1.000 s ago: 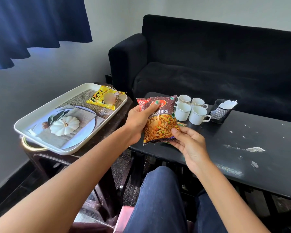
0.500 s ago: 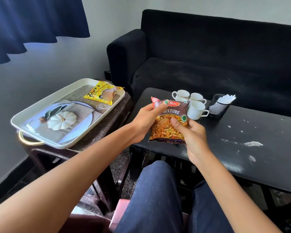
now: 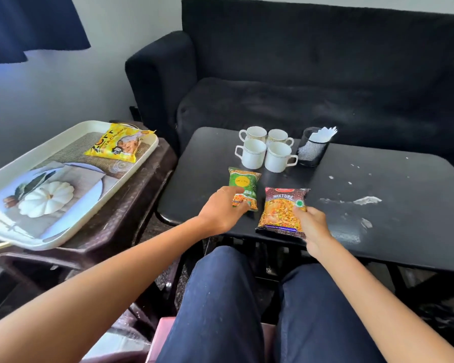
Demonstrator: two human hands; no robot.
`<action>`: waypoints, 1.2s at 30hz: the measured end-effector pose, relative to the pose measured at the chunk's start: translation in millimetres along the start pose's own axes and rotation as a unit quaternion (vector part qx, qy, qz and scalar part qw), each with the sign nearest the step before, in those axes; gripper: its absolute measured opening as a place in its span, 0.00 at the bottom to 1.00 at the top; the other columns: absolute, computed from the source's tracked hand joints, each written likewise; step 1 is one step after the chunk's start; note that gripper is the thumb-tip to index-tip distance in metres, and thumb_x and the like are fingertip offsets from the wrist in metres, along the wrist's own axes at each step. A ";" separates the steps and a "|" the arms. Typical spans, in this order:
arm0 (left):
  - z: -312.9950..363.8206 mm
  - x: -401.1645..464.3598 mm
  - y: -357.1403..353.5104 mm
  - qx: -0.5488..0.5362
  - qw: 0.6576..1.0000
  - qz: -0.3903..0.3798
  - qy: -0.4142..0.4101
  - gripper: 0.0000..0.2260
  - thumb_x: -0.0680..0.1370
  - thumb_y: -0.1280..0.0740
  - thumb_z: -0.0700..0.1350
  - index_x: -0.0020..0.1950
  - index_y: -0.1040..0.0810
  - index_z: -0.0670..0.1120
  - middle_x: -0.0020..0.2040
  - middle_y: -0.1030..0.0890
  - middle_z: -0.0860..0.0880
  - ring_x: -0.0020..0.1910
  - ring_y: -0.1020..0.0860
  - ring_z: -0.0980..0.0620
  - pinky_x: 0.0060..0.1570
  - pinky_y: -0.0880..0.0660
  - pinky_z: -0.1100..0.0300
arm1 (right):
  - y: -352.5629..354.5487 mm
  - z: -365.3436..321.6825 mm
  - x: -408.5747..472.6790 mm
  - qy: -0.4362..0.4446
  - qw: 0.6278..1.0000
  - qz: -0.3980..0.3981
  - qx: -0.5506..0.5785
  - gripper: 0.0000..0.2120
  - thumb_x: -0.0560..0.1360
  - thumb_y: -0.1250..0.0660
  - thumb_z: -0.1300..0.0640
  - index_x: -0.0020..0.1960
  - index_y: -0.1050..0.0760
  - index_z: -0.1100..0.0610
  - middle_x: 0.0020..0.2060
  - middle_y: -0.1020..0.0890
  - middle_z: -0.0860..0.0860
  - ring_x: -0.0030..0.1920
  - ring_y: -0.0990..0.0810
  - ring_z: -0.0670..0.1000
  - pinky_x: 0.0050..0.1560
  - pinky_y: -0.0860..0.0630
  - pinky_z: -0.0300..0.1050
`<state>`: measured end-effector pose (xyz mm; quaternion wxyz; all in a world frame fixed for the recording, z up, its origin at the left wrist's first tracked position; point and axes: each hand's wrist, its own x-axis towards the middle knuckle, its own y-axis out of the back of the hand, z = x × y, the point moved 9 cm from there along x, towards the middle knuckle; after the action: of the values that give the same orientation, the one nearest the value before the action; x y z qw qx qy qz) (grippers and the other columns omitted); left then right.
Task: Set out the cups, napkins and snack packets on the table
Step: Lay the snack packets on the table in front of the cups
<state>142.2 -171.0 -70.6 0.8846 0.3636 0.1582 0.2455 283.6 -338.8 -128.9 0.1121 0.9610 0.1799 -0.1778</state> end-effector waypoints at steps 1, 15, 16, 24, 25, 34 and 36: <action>1.6 2.5 -3.4 0.025 1.000 0.004 -0.011 0.22 0.80 0.39 0.50 0.73 0.33 0.45 0.73 0.33 0.45 0.71 0.34 0.47 0.68 0.37 0.56 | -3.0 1.0 2.8 0.001 1.000 -0.007 -0.026 0.15 0.78 0.38 0.59 0.62 0.29 0.66 0.61 0.24 0.65 0.54 0.23 0.57 0.54 0.28 0.51; 8.8 79.8 -39.8 0.205 0.974 -0.018 -0.093 0.26 0.82 0.47 0.53 0.79 0.50 0.49 0.80 0.50 0.50 0.78 0.53 0.49 0.75 0.54 0.49 | -57.2 -2.5 2.1 0.286 0.788 -0.070 -0.541 0.27 0.82 0.54 0.47 0.77 0.59 0.49 0.78 0.59 0.50 0.77 0.63 0.54 0.74 0.59 0.54; 2.9 79.8 -44.9 0.213 0.972 -0.027 -0.092 0.27 0.82 0.47 0.53 0.79 0.52 0.50 0.80 0.51 0.51 0.78 0.55 0.50 0.75 0.55 0.48 | -59.1 -3.3 5.0 0.289 0.786 -0.062 -0.544 0.27 0.82 0.54 0.46 0.77 0.60 0.49 0.78 0.59 0.50 0.77 0.63 0.54 0.74 0.59 0.55; -13.2 83.9 -44.6 0.232 0.966 -0.009 -0.114 0.28 0.82 0.47 0.55 0.79 0.53 0.51 0.79 0.52 0.53 0.78 0.57 0.51 0.75 0.56 0.49 | -82.1 -16.1 28.4 0.312 0.764 -0.035 -0.564 0.29 0.81 0.54 0.44 0.77 0.60 0.51 0.78 0.59 0.52 0.76 0.63 0.57 0.74 0.60 0.57; -14.6 84.4 -43.5 0.236 0.965 -0.010 -0.112 0.28 0.82 0.47 0.55 0.79 0.53 0.52 0.79 0.52 0.53 0.78 0.57 0.51 0.75 0.56 0.49 | -84.1 -17.7 29.8 0.314 0.763 -0.033 -0.564 0.29 0.81 0.54 0.45 0.77 0.60 0.51 0.78 0.59 0.52 0.76 0.63 0.57 0.74 0.60 0.57; -23.2 85.7 -37.3 0.257 0.962 -0.005 -0.092 0.28 0.82 0.48 0.56 0.79 0.54 0.51 0.80 0.53 0.53 0.78 0.58 0.50 0.75 0.56 0.48 | -87.0 -19.8 32.3 0.313 0.761 -0.034 -0.567 0.29 0.81 0.53 0.45 0.77 0.60 0.50 0.78 0.58 0.52 0.76 0.63 0.56 0.74 0.61 0.57; -23.1 85.4 -40.2 0.266 0.960 -0.004 -0.092 0.28 0.82 0.48 0.56 0.79 0.54 0.51 0.80 0.53 0.53 0.78 0.58 0.50 0.75 0.57 0.48 | -87.2 -19.7 33.4 0.310 0.762 -0.037 -0.567 0.29 0.81 0.53 0.45 0.77 0.59 0.50 0.78 0.58 0.52 0.76 0.63 0.57 0.75 0.61 0.57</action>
<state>215.3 -135.7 -124.1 0.7678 0.6059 0.1377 0.1563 285.1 -243.7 -136.9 0.5683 0.7170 0.3082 0.2606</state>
